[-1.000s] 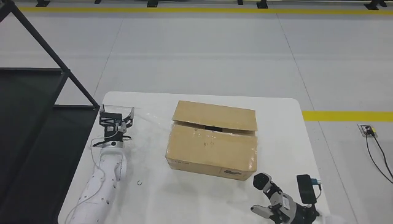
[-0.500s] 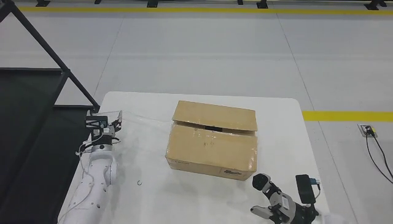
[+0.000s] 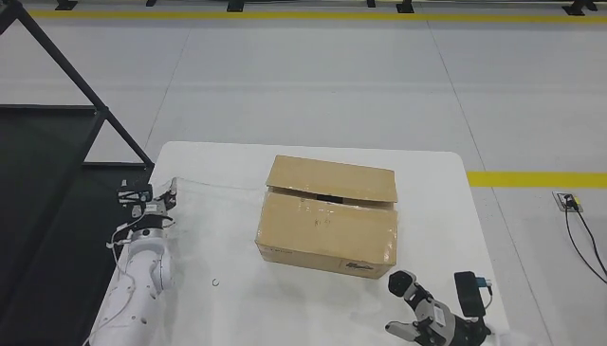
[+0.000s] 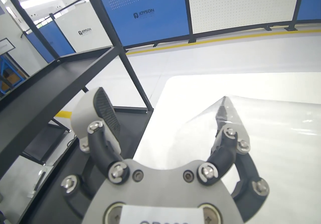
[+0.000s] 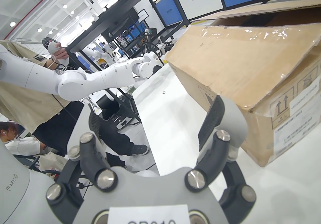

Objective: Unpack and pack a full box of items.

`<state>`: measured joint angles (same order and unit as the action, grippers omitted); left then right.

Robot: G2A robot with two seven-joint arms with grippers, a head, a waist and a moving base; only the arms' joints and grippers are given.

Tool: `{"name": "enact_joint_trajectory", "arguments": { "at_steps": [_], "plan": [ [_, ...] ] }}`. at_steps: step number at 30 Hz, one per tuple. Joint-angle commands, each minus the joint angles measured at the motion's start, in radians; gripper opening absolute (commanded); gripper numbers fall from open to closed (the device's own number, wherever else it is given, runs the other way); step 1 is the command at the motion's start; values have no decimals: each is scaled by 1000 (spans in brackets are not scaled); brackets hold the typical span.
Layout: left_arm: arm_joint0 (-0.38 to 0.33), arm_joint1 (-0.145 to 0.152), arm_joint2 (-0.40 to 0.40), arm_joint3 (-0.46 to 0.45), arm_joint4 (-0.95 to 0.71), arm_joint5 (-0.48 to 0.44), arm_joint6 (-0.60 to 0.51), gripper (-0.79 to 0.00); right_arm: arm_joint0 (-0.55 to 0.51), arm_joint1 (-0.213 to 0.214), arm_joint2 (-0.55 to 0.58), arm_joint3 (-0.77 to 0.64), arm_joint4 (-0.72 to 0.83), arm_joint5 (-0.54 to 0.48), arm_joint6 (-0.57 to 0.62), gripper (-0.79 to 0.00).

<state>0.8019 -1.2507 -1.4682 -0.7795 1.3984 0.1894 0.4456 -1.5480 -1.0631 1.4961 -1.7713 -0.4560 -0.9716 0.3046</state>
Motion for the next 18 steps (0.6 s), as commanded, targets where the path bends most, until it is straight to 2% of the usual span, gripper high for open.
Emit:
{"name": "enact_joint_trajectory", "arguments": {
  "at_steps": [1, 4, 8, 18],
  "plan": [
    [1, 1, -12, 4, -24, -6, -8, 0, -2, 1, 0, -1, -2, -1, -3, 0],
    [6, 2, -23, 1, -44, -29, -24, 0, -7, 2, 0, -4, -7, 0, -5, 0],
    [60, 9, -2, -65, -5, -155, -12, 0, -10, 4, 0, -8, -10, 4, -7, 0],
    [60, 9, -2, -65, -5, -155, -12, 0, 16, 8, -27, -19, -6, 27, 19, 0]
  ]
}}
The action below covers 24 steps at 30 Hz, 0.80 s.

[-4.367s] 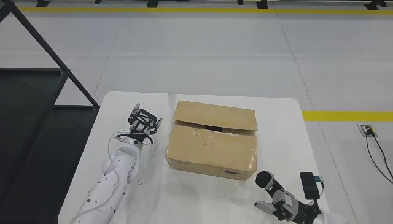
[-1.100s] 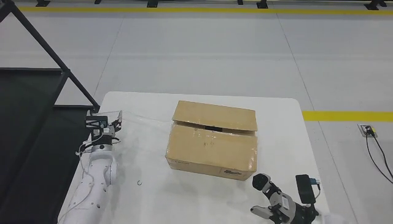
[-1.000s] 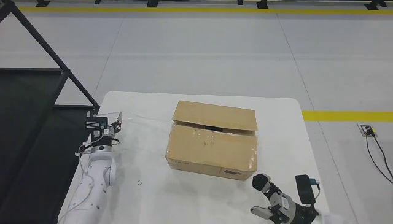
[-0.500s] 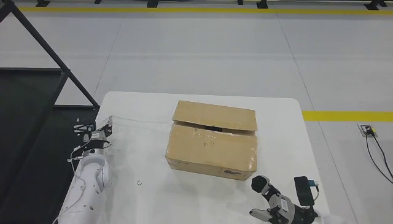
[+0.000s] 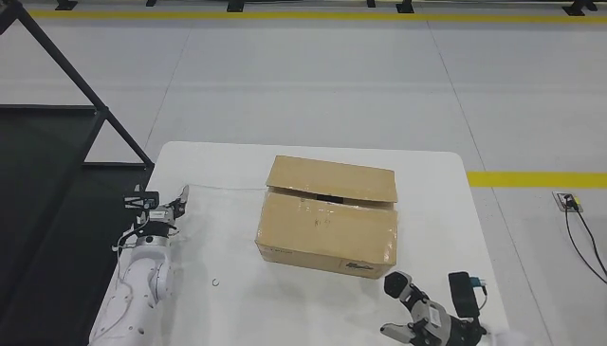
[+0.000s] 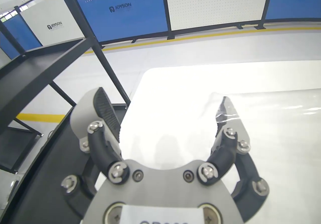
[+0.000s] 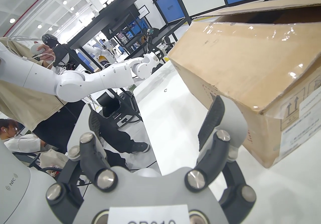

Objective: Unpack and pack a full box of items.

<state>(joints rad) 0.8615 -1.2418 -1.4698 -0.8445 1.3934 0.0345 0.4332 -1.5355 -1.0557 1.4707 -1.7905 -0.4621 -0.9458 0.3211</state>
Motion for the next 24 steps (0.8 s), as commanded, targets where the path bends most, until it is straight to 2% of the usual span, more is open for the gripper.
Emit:
{"name": "enact_joint_trajectory", "arguments": {
  "at_steps": [1, 8, 24],
  "plan": [
    [2, 0, -1, -1, -2, 2, -3, 0, 6, 1, -5, 0, 2, 3, 6, 0],
    [5, 3, -40, -5, -49, 69, -75, 0, 20, 4, -14, 15, 12, -1, 11, 0],
    [-80, -3, -78, 137, -122, 208, -164, 0, 40, 10, -28, 33, 23, -10, 8, 0]
  ]
}}
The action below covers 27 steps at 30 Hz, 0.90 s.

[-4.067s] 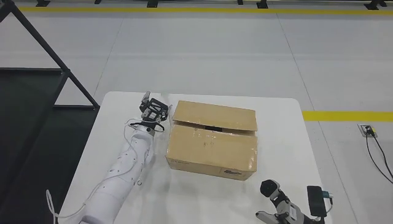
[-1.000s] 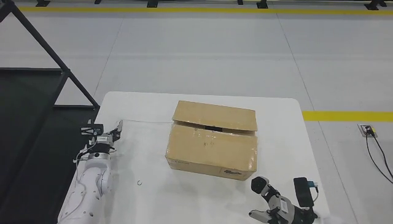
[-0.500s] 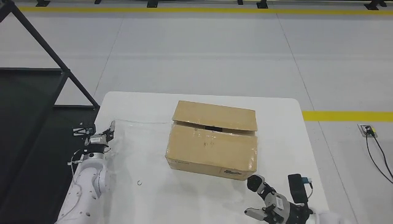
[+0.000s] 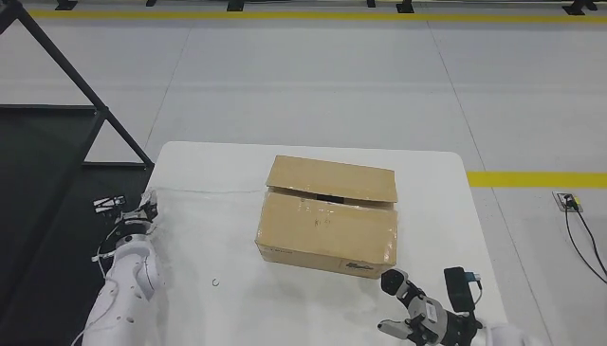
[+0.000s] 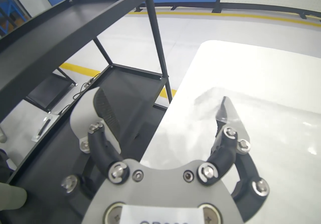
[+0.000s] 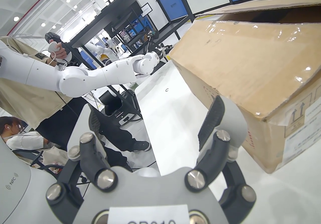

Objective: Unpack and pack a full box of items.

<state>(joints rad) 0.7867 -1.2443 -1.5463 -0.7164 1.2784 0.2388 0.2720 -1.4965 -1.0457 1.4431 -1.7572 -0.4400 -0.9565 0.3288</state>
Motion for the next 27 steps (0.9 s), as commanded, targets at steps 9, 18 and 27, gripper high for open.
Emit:
{"name": "enact_joint_trajectory", "arguments": {
  "at_steps": [9, 18, 27],
  "plan": [
    [-59, -6, -33, 96, -85, 85, -18, 0, 9, 5, -5, -2, 4, 5, 7, 0],
    [-69, -20, -28, 95, -129, 137, 29, 0, 22, 8, -13, 1, 8, 6, 14, 0],
    [48, -23, -54, -130, -177, 106, 147, 0, 27, 12, 0, 9, 67, -8, -15, 0]
  ]
}}
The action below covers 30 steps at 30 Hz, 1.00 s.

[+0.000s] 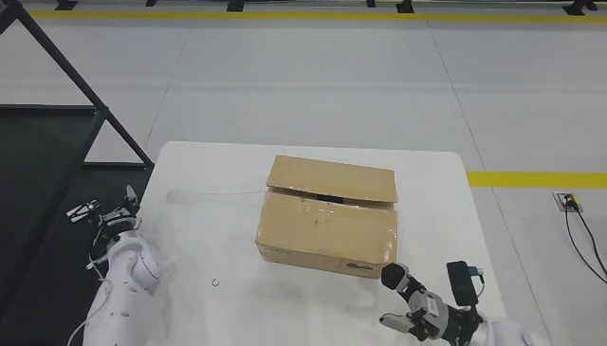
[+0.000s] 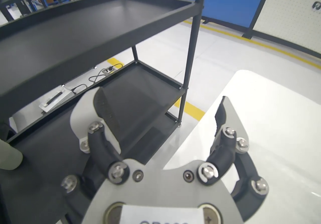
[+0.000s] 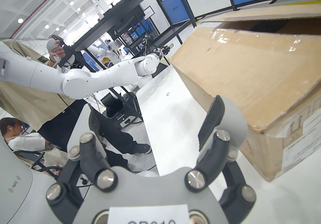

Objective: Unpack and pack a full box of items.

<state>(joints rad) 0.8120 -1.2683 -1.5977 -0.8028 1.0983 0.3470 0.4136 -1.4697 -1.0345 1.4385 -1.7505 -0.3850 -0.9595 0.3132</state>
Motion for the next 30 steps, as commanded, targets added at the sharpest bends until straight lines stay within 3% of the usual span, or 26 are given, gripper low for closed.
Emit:
{"name": "enact_joint_trajectory", "arguments": {
  "at_steps": [1, 7, 12, 24, 27, 30],
  "plan": [
    [47, 2, -4, -91, 5, -18, 7, 0, 1, 3, 10, 4, 31, -14, 1, 0],
    [257, 29, -34, -420, 73, -320, -21, 0, 17, 16, 30, 33, 175, -49, 44, 0],
    [418, 64, -64, -623, 233, -667, -63, 0, 27, 20, 29, 46, 212, -41, 68, 0],
    [421, 64, -53, -627, 254, -655, -96, 0, 24, 18, 16, 41, 222, -22, 55, 0],
    [417, 65, -12, -639, 252, -744, -170, 0, 33, 17, 3, 58, 263, -43, 43, 0],
    [408, 68, 32, -643, 332, -777, -222, 0, 45, 21, 7, 77, 310, -53, 58, 0]
  ]
}}
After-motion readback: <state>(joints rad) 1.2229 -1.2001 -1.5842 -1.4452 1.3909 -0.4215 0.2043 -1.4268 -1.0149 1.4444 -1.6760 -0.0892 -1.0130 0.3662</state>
